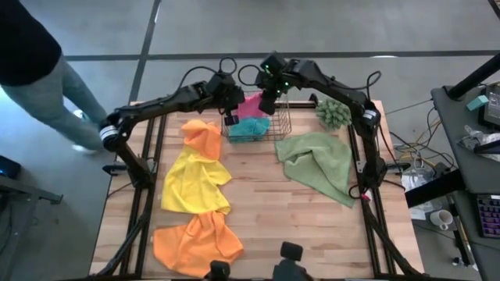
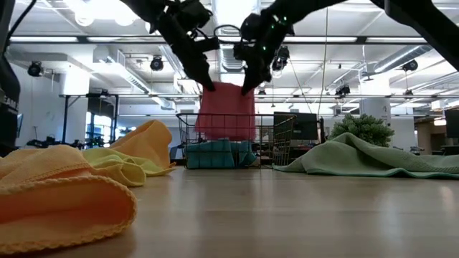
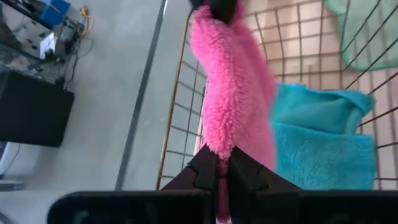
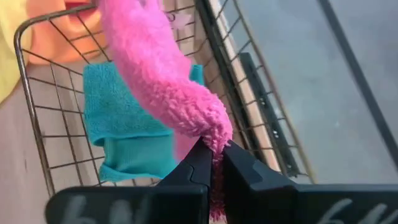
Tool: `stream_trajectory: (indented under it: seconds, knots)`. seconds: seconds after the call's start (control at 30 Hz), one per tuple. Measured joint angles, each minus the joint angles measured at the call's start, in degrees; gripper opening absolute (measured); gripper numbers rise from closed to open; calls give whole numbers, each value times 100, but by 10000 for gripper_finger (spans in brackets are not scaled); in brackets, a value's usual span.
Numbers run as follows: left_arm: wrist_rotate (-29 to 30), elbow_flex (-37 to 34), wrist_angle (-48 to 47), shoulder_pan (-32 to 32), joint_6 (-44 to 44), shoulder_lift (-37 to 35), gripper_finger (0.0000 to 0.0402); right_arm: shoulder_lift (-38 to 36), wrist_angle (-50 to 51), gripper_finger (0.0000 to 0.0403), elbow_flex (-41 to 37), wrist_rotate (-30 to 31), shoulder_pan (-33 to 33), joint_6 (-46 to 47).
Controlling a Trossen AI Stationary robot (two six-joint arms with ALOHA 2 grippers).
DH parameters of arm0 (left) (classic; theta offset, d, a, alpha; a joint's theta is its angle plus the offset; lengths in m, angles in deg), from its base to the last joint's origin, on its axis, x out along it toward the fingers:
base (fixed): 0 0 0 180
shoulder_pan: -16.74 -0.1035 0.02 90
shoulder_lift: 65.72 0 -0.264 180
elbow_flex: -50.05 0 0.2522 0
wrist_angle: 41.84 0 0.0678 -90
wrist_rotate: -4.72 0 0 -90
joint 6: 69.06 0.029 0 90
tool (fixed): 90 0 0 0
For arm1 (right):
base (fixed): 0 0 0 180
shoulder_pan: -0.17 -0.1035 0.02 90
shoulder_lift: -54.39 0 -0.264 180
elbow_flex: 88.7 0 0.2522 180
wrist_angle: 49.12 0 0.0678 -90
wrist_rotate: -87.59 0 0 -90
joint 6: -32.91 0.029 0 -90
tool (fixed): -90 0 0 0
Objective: Fold microfiber towels
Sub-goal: Put the pink microfiber cloth into the wire basket
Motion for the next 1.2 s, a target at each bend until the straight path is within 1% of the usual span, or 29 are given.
stream_trajectory:
  seconds: [0.1, 0.4, 0.57, 0.73, 0.87, 0.97, 1.07, 1.2]
  knots:
    - [4, 0, 9, -75, 0, 140, 0, 0, -283, 8, -344, -136, 14, -162]
    - [0, 17, 184, -377, 14, 518, 0, 2, -1341, 8, -1063, -115, 95, -426]
    - [-20, 15, 681, -581, 116, 737, 0, 2, -2074, 8, -1295, -109, 266, -665]
    - [-5, -6, 677, -632, 115, 825, 0, 0, -2115, 8, -1538, -127, 408, -1049]
    - [-22, -11, 676, -630, 117, 825, 0, 7, -2196, 8, -1859, -353, 426, -1230]
    - [-20, -11, 701, -675, 140, 825, 0, 7, -2370, 8, -1996, -390, 426, -1294]
    - [-21, -13, 793, -733, 359, 825, 0, 7, -2505, 8, -2012, -368, 449, -1304]
    - [6, -11, 821, -756, 538, 825, 0, 7, -2490, 8, -1821, -349, 493, -1233]
